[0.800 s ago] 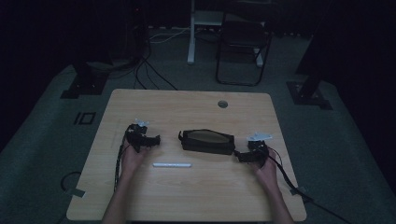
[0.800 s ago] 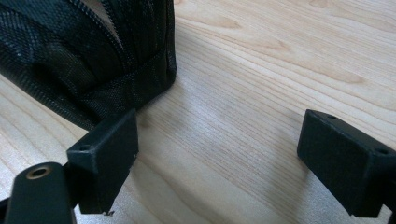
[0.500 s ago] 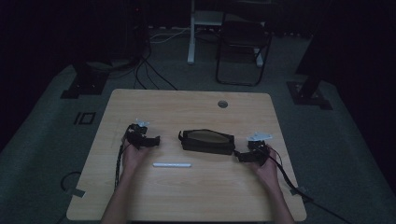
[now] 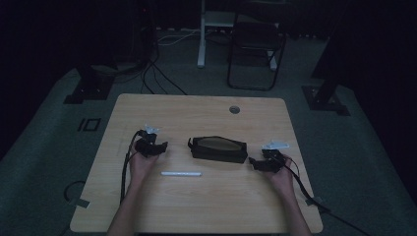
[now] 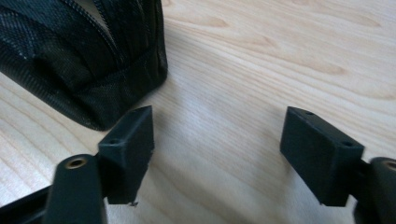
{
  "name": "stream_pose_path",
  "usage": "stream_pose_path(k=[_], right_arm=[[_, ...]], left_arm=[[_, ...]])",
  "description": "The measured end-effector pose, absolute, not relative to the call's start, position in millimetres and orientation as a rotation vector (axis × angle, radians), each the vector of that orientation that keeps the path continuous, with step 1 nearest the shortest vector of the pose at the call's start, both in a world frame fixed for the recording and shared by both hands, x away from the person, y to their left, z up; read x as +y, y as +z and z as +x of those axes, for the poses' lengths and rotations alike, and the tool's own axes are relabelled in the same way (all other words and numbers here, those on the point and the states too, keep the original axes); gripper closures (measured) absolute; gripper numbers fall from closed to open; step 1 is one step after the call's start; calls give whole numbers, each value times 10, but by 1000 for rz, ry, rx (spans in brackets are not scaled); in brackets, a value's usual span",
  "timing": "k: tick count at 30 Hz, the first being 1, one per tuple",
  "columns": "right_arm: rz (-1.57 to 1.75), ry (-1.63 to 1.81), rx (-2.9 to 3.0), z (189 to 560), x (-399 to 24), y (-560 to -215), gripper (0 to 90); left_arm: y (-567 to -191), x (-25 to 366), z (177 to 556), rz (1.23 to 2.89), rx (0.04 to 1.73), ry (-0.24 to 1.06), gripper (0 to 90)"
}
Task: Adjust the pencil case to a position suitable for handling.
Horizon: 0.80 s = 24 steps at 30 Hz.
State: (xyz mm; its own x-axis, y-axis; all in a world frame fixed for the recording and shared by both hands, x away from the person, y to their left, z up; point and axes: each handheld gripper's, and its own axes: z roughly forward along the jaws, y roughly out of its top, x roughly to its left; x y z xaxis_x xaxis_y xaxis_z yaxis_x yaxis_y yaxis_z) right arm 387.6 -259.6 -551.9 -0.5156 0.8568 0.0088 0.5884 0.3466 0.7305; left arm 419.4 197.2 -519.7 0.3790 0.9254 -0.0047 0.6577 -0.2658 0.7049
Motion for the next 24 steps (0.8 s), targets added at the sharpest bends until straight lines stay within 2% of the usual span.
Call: stream_pose_path(k=[3, 10, 16, 24], right_arm=[[1304, 960, 2243, 3841, -2620, -5494, 271], [1240, 1030, 2236, 3619, -2608, -5373, 429], [1212, 1109, 2211, 3455, -2567, -5250, 493], [1180, 1150, 2176, 3374, -2453, -5108, 484]], left_arm=[[-5114, 1914, 4132, 2002, 1314, 554, 432], [-4906, 1766, 3958, 1990, 1206, 577, 439], [-4768, 1628, 3887, 1983, 1141, 557, 471], [-4714, 1384, 3840, 2015, 1040, 529, 474]])
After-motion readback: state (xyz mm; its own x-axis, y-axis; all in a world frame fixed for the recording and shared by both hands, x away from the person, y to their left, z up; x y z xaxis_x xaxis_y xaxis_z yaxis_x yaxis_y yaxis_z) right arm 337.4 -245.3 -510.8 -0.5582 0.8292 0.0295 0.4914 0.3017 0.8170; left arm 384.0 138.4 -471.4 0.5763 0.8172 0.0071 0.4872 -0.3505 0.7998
